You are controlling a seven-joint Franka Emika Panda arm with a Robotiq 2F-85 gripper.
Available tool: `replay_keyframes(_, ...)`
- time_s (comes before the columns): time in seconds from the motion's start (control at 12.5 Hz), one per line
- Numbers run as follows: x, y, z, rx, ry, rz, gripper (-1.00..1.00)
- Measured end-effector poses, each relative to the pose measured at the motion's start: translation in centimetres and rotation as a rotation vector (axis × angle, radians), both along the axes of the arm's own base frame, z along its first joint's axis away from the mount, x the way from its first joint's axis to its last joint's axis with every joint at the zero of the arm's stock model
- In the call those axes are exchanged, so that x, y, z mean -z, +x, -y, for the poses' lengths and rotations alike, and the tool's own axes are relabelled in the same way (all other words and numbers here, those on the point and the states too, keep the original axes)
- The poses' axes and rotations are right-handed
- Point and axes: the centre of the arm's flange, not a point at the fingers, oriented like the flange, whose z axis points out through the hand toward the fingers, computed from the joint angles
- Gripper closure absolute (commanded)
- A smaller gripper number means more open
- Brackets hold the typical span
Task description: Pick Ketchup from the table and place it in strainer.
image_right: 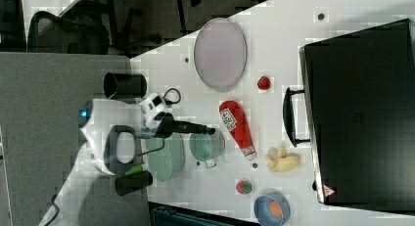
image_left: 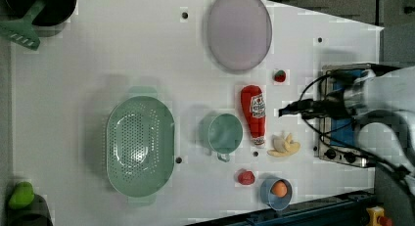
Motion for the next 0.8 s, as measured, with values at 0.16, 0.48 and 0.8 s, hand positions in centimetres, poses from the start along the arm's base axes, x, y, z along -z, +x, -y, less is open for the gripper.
replay_keyframes(0.16, 2.5, -0.5, 0.1, -0.122, 0.031, 0.036, -1.00)
replay_keyframes(0.48, 5.0, 0.3, 0.0, -0.226, 0.054, 0.145, -1.00)
replay_keyframes(0.8, 9.0, 0.4, -0.4, -0.254, 0.070, 0.174, -1.00)
